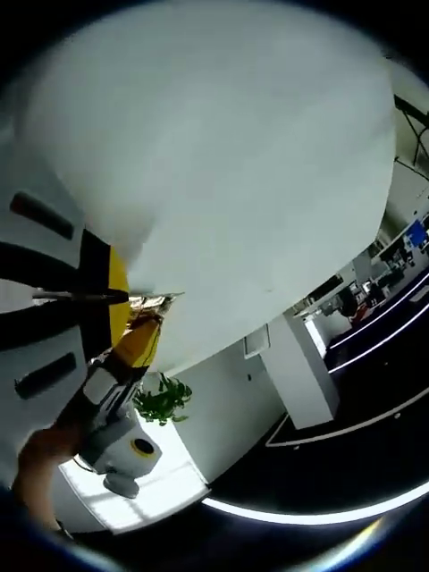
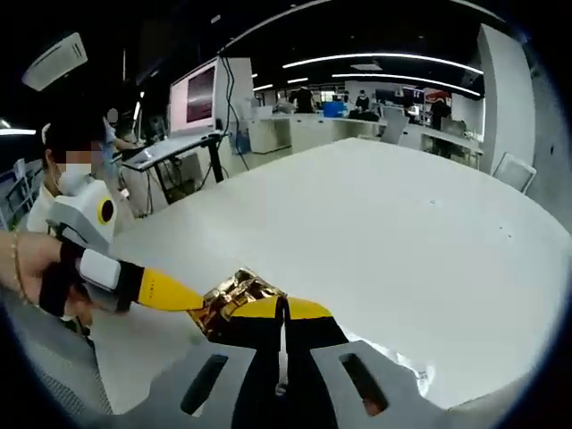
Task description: Arrange the skincare products in the storage area until every visible bottle or jar stands upright without overlapping.
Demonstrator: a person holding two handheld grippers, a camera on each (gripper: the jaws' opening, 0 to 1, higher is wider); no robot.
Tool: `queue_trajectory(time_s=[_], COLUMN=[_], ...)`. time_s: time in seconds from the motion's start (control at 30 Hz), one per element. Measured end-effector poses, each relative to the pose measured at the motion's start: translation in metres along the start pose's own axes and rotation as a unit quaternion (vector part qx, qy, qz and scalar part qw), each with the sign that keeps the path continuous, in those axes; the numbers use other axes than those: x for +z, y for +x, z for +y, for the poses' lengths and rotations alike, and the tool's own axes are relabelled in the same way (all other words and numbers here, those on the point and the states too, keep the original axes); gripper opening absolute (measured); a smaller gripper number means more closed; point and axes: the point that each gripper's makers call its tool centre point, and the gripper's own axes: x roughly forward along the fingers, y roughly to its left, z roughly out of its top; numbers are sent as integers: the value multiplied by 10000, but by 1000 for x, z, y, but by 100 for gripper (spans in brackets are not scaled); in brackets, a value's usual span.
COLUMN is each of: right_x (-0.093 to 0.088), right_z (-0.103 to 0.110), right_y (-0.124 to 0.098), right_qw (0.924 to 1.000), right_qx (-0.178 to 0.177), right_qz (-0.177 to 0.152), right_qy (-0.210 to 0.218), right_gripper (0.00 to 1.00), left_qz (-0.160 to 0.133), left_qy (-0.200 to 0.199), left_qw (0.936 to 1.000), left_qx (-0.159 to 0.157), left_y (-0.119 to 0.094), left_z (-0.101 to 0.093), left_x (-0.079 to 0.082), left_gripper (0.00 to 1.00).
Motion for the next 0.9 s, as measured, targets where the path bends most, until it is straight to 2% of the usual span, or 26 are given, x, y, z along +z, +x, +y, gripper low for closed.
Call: queue_trajectory(time_s=[0.17,0.33,0.53,0.7,0.83,0.9], right_x=[-5,-8,-21,-25,-27,-29], right_z=[-4,-7,-8,-9,-10,-8], right_y=[8,19,29,28,29,28], right_qw=[9999,9996,9978,9969,9942,9936], right_qx=[3,25,11,15,-15,9], right_qz=[35,156,369,479,572,591], right_qy=[-144,-240,-549,-630,-906,-961], right_gripper=[1,1,1,2,2,2], left_qz=[66,52,154,143,225,266], left_qy=[235,297,547,802,975,1234], left_qw=[9995,9989,9969,9947,9928,9894], left_qx=[201,370,543,628,652,711], left_y=[8,15,19,23,28,28], left_z=[10,17,23,33,37,40], left_x=[-1,0,-3,2,2,2], left_gripper=[1,1,1,1,1,1])
